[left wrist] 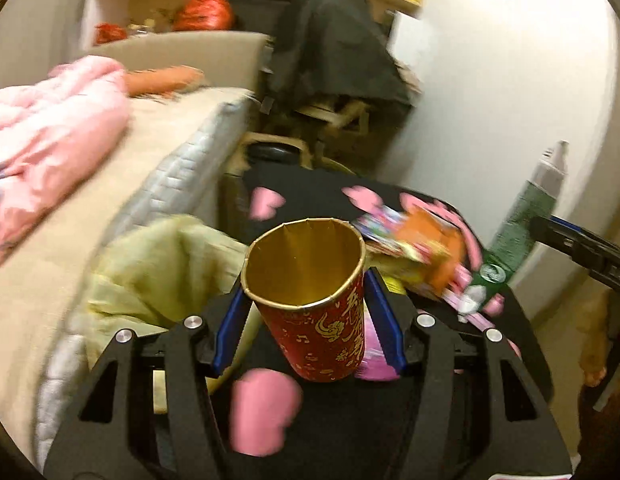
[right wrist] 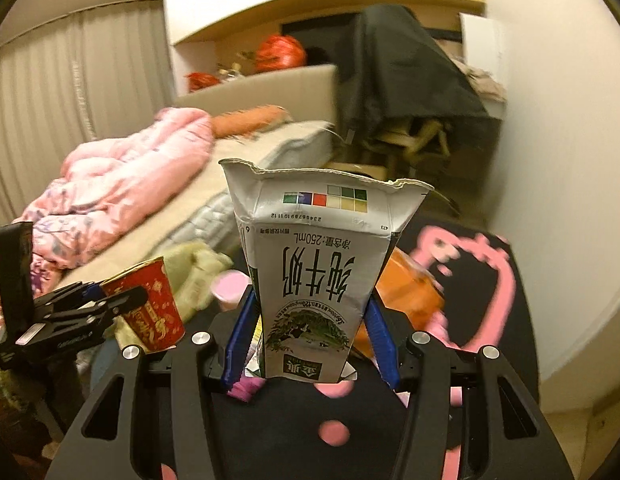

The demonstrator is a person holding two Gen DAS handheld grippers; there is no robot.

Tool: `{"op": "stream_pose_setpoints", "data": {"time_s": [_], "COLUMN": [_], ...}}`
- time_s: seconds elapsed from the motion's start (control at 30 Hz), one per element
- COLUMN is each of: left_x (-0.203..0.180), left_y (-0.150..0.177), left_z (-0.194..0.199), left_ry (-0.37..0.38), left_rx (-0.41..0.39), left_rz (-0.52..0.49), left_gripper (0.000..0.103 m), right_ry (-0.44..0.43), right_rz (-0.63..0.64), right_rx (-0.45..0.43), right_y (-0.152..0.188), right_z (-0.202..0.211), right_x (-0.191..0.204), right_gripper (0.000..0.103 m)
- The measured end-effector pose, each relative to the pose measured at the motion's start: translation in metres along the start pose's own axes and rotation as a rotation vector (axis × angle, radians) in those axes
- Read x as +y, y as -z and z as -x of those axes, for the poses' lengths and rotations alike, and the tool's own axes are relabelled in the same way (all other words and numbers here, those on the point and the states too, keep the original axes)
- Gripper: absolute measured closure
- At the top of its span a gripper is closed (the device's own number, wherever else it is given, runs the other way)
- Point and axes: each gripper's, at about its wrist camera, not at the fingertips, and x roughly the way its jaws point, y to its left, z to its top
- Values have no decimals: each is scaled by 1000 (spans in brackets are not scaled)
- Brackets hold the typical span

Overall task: Collect trash
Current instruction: 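Grasp the red paper cup with the left gripper while the right carries the carton, then drop the cup and carton into the yellow bag, opening both grippers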

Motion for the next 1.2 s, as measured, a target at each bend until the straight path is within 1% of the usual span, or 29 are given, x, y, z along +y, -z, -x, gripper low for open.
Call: {"op": "stream_pose_setpoints", "data": {"time_s": [0.13, 0.23, 0.33, 0.47, 0.53, 0.6, 0.73, 0.8, 0.9, 1.03, 1.2], "left_x": [44, 70, 94, 114, 129, 141, 156, 162, 174, 183, 181], "left_y": [-12, -16, -16, -10, -4, -1, 7, 14, 27, 37, 43], "left_z": [7, 3, -8, -29, -39, -49, -64, -71, -84, -94, -103], "left_ry": [-79, -141, -155, -170, -167, -162, -142, -134, -124, -124, -112], "left_rx": [-27, -31, -11, 27, 50, 70, 110, 139, 189, 224, 249], "left_rz": [34, 12, 20, 45, 76, 100, 128, 141, 166, 183, 180], "left_gripper": [49, 49, 49, 49, 49, 49, 49, 49, 49, 49, 49], "right_ry": [-49, -94, -148, -196, -209, -242, -287, -301, -297, -270, -256], "right_rz": [66, 93, 103, 113, 116, 102, 95, 95, 101, 110, 103], "right_rx": [-10, 6, 33, 89, 120, 160, 211, 253, 314, 384, 426], "right_y": [-21, -33, -47, -59, -61, -61, -57, -50, -37, -20, -9], "right_z": [-30, -55, -85, -132, -154, -177, -208, -225, -246, -268, -282], "right_x": [40, 65, 89, 117, 128, 137, 150, 156, 162, 163, 161], "right_gripper": [54, 54, 54, 54, 54, 54, 54, 54, 54, 54, 54]}}
